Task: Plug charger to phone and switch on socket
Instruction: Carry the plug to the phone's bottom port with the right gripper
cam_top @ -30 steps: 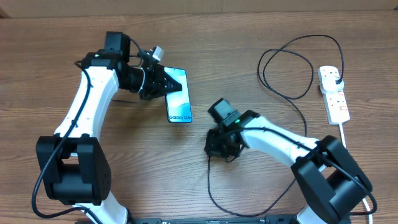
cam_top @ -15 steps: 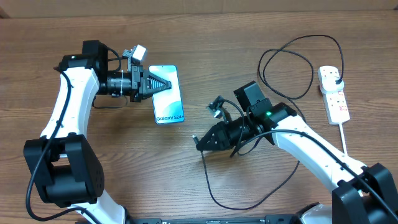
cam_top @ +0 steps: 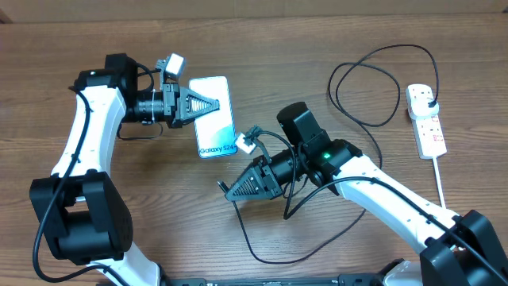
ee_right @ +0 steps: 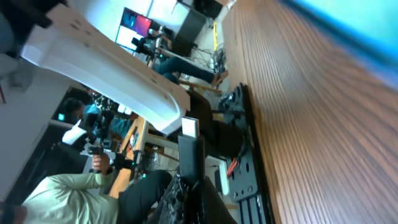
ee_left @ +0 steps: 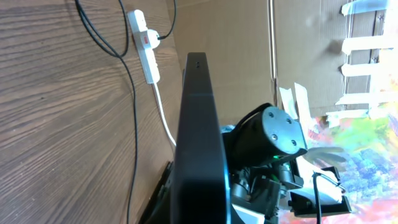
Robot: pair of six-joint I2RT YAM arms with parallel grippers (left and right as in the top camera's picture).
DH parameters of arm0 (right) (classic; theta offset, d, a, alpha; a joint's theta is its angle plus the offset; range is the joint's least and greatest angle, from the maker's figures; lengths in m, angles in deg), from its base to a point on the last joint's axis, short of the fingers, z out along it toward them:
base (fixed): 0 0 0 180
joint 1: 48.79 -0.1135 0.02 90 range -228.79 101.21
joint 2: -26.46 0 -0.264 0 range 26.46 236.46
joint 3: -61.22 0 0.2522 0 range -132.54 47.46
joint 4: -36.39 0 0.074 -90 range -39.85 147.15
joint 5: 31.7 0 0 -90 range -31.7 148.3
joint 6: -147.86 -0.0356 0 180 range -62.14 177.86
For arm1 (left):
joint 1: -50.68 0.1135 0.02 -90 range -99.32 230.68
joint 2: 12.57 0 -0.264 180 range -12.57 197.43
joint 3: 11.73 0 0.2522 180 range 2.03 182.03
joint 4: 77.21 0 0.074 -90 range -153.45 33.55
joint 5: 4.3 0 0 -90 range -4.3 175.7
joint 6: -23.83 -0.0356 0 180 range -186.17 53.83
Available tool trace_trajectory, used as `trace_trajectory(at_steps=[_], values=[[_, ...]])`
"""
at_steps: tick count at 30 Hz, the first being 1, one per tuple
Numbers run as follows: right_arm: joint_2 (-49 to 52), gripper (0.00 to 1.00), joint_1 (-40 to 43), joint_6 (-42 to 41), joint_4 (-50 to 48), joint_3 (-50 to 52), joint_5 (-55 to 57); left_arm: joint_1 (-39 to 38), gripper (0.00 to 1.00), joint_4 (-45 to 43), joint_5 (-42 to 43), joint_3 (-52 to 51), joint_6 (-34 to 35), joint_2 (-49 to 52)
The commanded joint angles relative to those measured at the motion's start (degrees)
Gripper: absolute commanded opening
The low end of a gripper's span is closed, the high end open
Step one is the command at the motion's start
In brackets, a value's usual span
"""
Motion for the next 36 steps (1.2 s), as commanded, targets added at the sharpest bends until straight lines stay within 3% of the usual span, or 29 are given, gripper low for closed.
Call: trace_trajectory(at_steps=[1,6,25,31,36], values=[[-0.7,0.04,-0.3,-6.8,-2.7,-0.8,1.9,-0.4,0.04,1.4,2.7,0.1,-1.4,-1.2],[-0.7,0.04,-0.3,-13.9,-4.7,-0.8,9.6,-0.4,0.04,2.6,1.2,0.1,-1.5,-1.2],[-1.0,0.04,-0.7,-18.5,-7.0,-0.8,11.9,-0.4,0.04,3.5,-1.0,0.1,-1.2,-1.2],[-5.8,0.04,-2.8,-18.6,-1.7,-0.8,22.8,-0.4,0.04,3.7,-1.0,0.1,-1.2,-1.2],[-8.9,0.04,-3.4,-19.6,-1.2,-0.8,25.1,-0.4,0.04,4.4,-0.9,0.1,-0.7,-1.2]])
